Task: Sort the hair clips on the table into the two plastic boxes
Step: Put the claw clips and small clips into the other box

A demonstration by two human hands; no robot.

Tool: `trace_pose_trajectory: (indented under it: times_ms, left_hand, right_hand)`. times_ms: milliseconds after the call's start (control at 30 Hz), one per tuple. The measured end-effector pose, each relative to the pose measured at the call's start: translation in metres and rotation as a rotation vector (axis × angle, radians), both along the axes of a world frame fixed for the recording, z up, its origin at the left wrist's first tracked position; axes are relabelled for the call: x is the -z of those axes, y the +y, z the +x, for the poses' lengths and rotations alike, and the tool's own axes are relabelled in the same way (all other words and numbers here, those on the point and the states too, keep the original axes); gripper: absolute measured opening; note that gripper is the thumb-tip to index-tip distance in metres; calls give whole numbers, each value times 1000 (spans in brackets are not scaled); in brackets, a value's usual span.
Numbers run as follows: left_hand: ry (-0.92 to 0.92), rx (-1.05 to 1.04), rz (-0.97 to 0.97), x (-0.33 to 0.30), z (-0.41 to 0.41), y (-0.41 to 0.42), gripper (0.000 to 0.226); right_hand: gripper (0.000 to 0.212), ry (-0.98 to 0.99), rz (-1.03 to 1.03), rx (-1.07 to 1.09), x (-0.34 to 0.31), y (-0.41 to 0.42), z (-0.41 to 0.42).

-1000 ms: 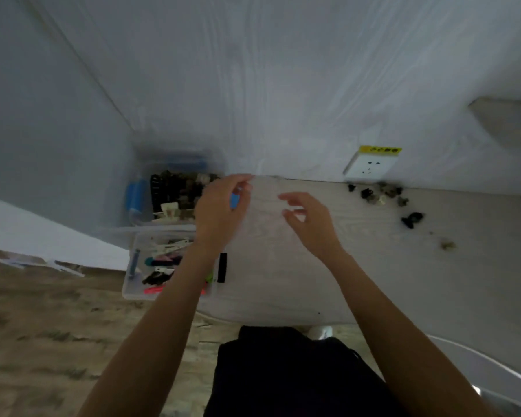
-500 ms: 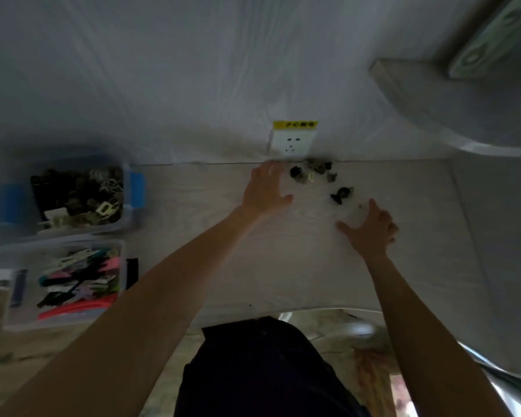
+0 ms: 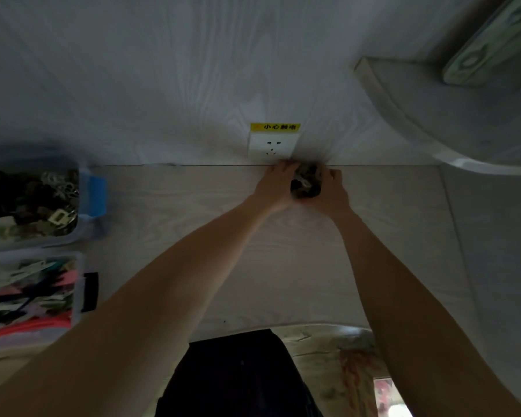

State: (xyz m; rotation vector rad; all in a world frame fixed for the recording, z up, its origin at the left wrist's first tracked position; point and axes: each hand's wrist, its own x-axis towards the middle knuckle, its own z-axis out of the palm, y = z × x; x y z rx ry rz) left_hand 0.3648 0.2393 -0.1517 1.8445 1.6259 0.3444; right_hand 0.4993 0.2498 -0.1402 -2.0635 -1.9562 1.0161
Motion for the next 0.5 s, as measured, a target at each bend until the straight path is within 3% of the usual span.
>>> trace_pose_trajectory:
  times_ms: [133, 267, 500]
  left_hand:
    - [-101, -32, -32, -5, 0, 6, 64]
    - [-73, 6, -60, -10, -16, -20, 56]
    - [-35, -20, -156, -8, -72, -102, 76]
  right_hand:
    - [79, -29, -25, -100, 1, 10, 1]
    - [64, -6, 11, -144, 0, -18, -15]
    - [59, 86, 15, -247, 7, -97, -60]
